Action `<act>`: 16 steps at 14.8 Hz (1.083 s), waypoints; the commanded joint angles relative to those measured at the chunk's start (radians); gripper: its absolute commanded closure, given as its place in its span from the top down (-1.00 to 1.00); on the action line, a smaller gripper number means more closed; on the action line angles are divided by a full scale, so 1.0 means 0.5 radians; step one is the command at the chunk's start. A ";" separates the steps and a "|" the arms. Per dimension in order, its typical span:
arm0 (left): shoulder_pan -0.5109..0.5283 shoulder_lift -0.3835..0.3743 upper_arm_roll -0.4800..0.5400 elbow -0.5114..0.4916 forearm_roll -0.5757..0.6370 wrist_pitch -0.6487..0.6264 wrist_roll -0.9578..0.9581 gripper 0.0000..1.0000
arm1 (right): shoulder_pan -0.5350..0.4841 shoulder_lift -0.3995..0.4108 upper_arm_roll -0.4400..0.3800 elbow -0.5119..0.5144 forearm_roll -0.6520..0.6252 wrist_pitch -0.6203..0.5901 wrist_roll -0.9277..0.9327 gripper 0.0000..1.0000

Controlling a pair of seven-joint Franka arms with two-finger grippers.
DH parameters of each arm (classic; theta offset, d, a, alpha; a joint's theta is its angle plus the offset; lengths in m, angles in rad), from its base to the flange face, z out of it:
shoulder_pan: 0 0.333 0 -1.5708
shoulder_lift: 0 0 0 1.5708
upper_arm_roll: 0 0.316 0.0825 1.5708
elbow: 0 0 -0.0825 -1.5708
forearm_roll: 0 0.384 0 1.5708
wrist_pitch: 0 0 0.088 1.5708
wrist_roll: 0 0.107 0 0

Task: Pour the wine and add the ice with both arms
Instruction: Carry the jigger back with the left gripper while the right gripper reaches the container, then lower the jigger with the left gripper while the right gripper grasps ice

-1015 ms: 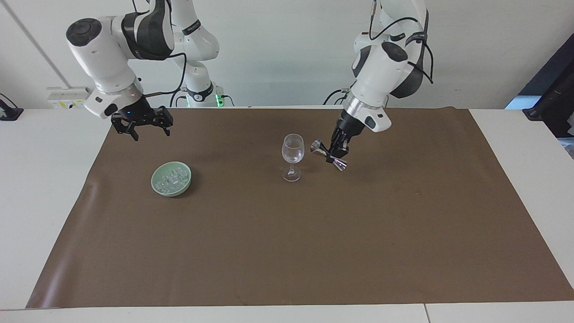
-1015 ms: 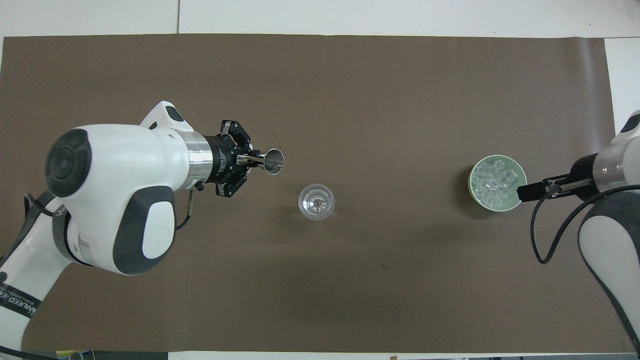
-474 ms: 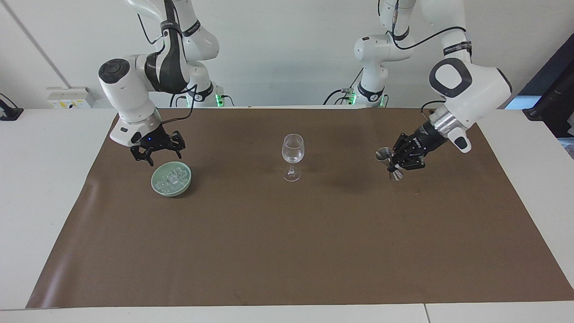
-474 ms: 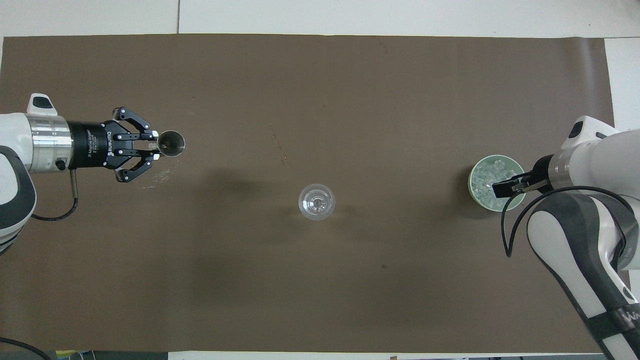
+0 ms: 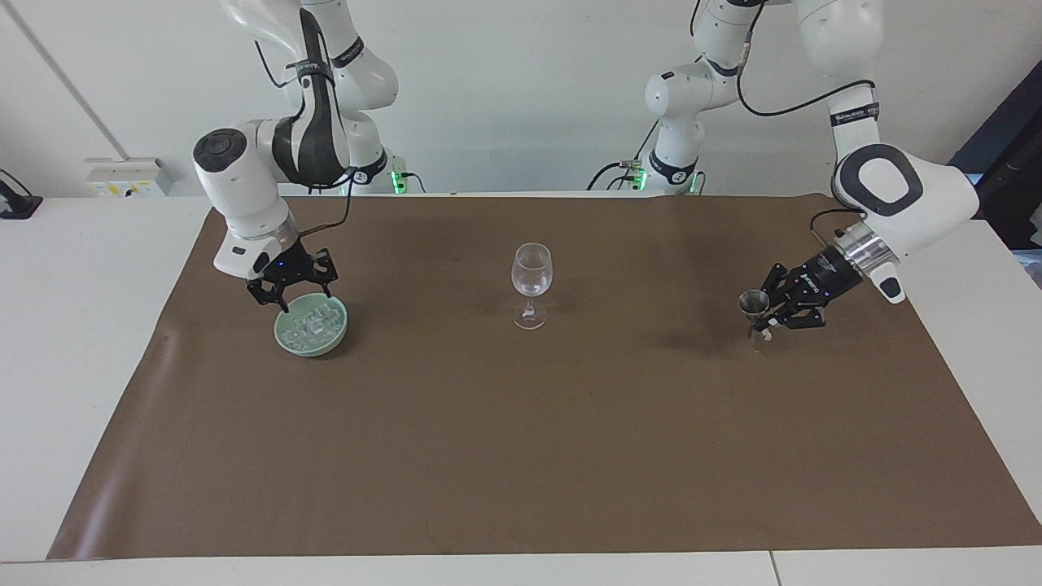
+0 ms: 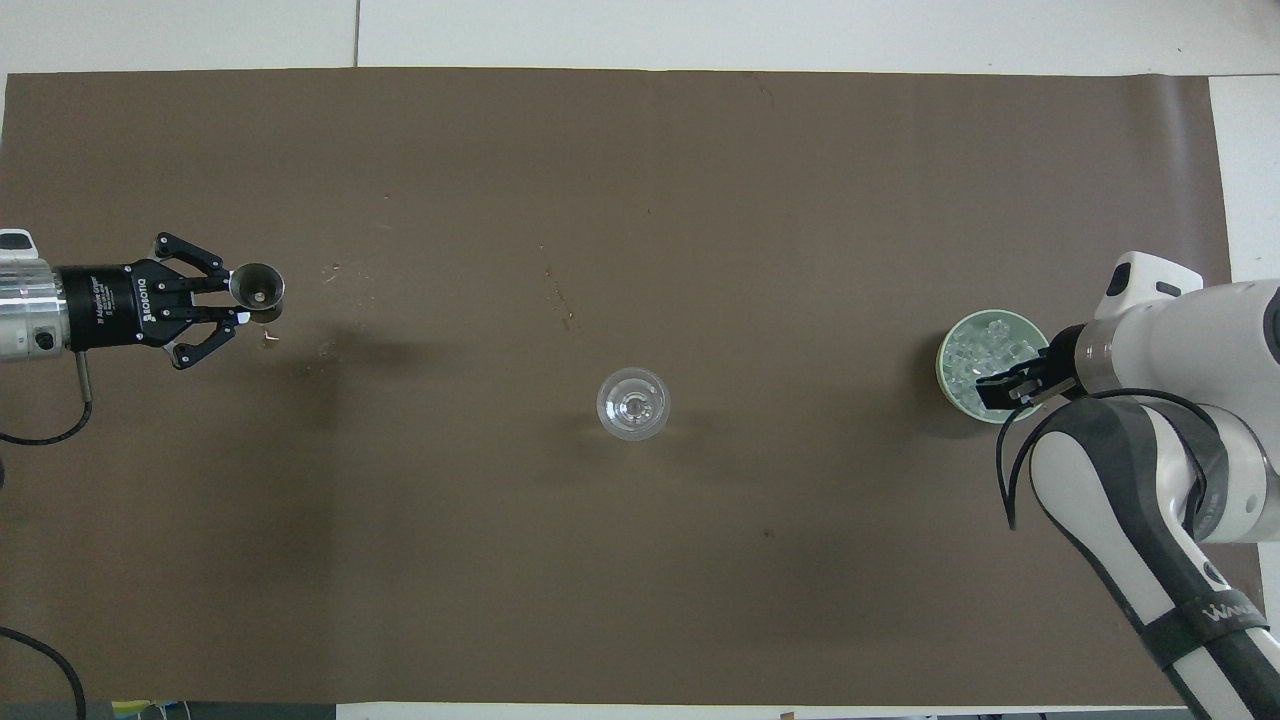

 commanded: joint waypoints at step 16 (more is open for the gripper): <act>0.265 -0.008 -0.025 -0.576 -1.051 0.245 0.332 -1.00 | -0.035 0.170 0.014 -0.090 0.022 0.353 -0.131 0.15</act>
